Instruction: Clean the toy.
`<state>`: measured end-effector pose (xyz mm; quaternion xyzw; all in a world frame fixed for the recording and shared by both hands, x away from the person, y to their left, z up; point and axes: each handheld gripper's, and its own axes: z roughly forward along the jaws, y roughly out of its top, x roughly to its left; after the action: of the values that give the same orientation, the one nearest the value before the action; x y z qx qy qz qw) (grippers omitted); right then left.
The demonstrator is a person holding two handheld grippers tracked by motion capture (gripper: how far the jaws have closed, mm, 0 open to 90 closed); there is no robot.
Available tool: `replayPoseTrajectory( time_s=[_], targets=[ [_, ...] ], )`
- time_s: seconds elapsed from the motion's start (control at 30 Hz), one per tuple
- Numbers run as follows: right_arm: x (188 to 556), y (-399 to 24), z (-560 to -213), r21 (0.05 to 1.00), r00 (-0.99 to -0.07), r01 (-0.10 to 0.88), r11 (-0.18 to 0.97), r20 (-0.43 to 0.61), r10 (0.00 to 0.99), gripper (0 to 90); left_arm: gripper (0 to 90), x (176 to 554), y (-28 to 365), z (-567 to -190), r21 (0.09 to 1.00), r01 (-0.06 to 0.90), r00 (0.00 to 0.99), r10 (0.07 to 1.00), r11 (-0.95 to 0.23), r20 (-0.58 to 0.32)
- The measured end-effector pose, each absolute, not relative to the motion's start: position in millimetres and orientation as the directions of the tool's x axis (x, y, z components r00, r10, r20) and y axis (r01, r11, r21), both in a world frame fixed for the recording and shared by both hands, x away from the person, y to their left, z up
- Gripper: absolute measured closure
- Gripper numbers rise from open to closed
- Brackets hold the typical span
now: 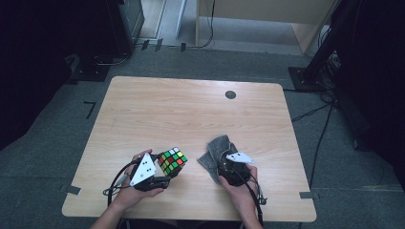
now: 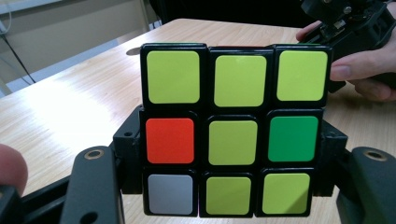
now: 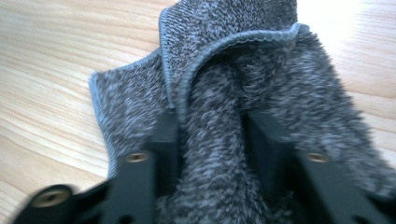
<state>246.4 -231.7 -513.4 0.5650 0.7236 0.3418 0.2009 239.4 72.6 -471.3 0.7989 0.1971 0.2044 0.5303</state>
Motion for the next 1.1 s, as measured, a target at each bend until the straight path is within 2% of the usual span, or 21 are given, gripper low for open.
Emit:
replayPoseTrajectory(
  time_s=[0.07, 0.17, 0.23, 0.3, 0.37, 0.47, 0.57, 0.63, 0.67, 0.73, 0.8, 0.9, 1.03, 1.1],
  targets=[
    [245, -234, -511, 0.720, -0.284, 0.682, 0.130, 0.097, 0.954, 70.0, 33.6, 239, 71, -471, 0.927, 0.098, 0.841, 0.528, -0.363, 0.118],
    [238, -238, -500, 0.759, -0.308, 0.649, 0.056, 0.195, 0.931, 73.3, 33.6, 239, 68, -472, 0.923, 0.092, 0.843, 0.522, -0.374, 0.128],
    [229, -235, -482, 0.807, -0.368, 0.590, 0.004, 0.265, 0.891, 73.8, 33.6, 238, 64, -474, 0.918, 0.083, 0.846, 0.514, -0.389, 0.141],
    [217, -226, -459, 0.856, -0.453, 0.516, -0.018, 0.291, 0.843, 73.8, 33.6, 236, 59, -476, 0.907, 0.071, 0.852, 0.499, -0.414, 0.161],
    [202, -212, -435, 0.901, -0.554, 0.432, -0.035, 0.296, 0.778, 73.6, 33.6, 232, 52, -477, 0.900, 0.058, 0.857, 0.484, -0.431, 0.177],
    [188, -194, -419, 0.927, -0.638, 0.376, -0.018, 0.273, 0.720, 73.2, 33.6, 225, 43, -475, 0.898, 0.027, 0.872, 0.449, -0.440, 0.194],
    [186, -182, -422, 0.915, -0.654, 0.403, 0.020, 0.273, 0.706, 73.0, 33.7, 219, 41, -470, 0.913, 0.003, 0.888, 0.421, -0.407, 0.185],
    [189, -187, -429, 0.907, -0.636, 0.421, -0.015, 0.307, 0.709, 72.8, 33.7, 221, 43, -469, 0.913, 0.009, 0.886, 0.427, -0.407, 0.182],
    [193, -192, -432, 0.897, -0.605, 0.442, -0.018, 0.312, 0.733, 72.7, 33.7, 223, 45, -469, 0.915, 0.016, 0.884, 0.433, -0.402, 0.175],
    [197, -199, -437, 0.889, -0.538, 0.458, 0.019, 0.260, 0.802, 72.7, 33.7, 227, 51, -470, 0.925, 0.041, 0.883, 0.448, -0.377, 0.143],
    [202, -209, -441, 0.863, -0.484, 0.506, -0.015, 0.298, 0.823, 72.7, 33.7, 228, 53, -469, 0.925, 0.033, 0.876, 0.457, -0.379, 0.156],
    [196, -208, -433, 0.885, -0.527, 0.463, -0.044, 0.315, 0.790, 72.6, 33.7, 227, 48, -471, 0.914, 0.018, 0.878, 0.444, -0.405, 0.179],
    [181, -181, -416, 0.924, -0.650, 0.382, 0.024, 0.251, 0.717, 71.0, 33.7, 222, 42, -470, 0.917, 0.007, 0.894, 0.414, -0.399, 0.173],
    [180, -174, -418, 0.922, -0.648, 0.385, 0.050, 0.231, 0.726, 70.5, 33.7, 221, 43, -469, 0.920, 0.008, 0.894, 0.416, -0.391, 0.169]
  ],
)
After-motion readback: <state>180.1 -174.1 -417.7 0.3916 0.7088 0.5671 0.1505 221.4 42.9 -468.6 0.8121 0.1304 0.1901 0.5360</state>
